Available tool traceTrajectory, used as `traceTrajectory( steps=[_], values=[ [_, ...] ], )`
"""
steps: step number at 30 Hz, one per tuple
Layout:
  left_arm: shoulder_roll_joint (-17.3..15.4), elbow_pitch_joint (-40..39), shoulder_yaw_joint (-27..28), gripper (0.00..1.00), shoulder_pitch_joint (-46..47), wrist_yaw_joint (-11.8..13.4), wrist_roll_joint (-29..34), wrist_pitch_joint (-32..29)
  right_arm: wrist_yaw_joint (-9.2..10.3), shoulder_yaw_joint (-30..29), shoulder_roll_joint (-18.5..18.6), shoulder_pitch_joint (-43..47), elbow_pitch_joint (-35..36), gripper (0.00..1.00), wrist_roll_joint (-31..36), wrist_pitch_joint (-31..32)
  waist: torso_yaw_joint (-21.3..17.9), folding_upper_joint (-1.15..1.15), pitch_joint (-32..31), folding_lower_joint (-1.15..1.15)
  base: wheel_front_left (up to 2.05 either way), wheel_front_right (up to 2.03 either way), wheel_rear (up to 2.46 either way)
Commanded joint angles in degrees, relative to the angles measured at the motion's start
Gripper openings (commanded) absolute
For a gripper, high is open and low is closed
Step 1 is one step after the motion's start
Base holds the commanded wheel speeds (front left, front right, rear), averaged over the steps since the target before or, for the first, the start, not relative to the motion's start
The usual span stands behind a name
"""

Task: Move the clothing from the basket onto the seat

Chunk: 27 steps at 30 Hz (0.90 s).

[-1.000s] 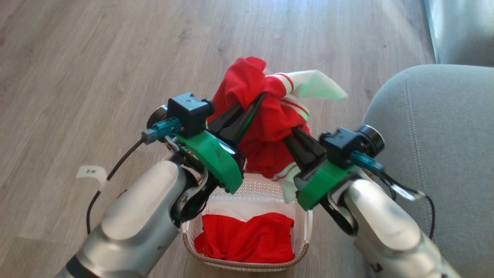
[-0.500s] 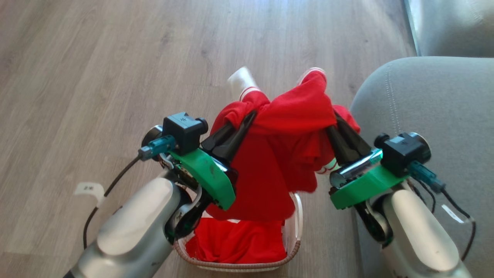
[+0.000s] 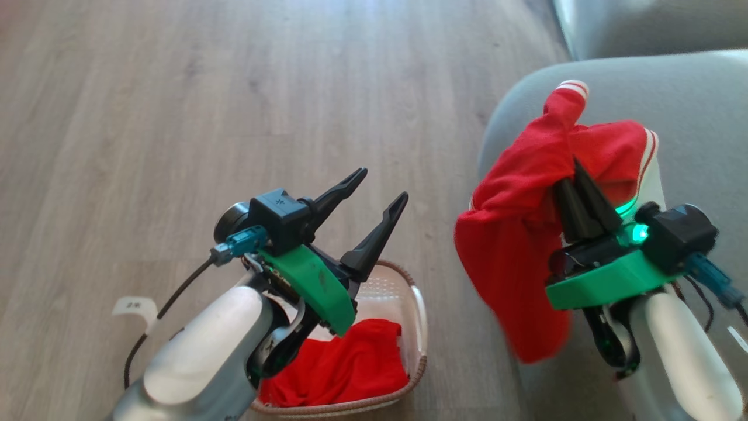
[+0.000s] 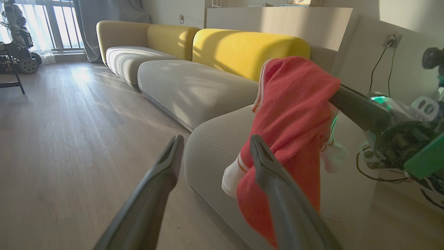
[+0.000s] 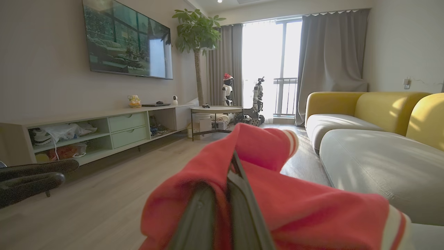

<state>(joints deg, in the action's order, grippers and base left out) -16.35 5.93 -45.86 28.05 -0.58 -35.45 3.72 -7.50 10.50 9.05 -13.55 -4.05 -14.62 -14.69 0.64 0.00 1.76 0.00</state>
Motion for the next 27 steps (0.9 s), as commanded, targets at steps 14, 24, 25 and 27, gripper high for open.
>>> traceTrajectory(
  steps=[14,24,25,27],
  values=[
    [-2.83,-0.54,1.65,1.0,2.59,0.09,2.18,3.01,0.01,-2.41,0.5,3.13,9.95,0.0,-3.63,-0.31,-12.91,0.0,1.82,0.0,0.0,0.0,0.0],
    [-3.23,0.57,1.79,1.0,2.41,1.03,2.43,3.81,0.01,-2.92,0.47,4.09,13.87,0.0,-2.89,-0.31,-20.55,0.0,3.12,0.0,0.0,0.0,0.0],
    [-3.3,0.59,1.83,1.0,2.41,1.13,2.45,3.88,0.01,-2.96,0.39,4.2,14.27,0.0,-2.92,-0.31,-21.27,0.0,3.27,0.0,0.0,0.0,0.0],
    [-3.37,0.55,1.86,1.0,2.43,1.2,2.45,3.89,0.01,-3.04,0.3,4.31,14.65,0.0,-2.95,-0.31,-21.93,0.0,3.52,0.0,0.0,0.0,0.0]
  ],
)
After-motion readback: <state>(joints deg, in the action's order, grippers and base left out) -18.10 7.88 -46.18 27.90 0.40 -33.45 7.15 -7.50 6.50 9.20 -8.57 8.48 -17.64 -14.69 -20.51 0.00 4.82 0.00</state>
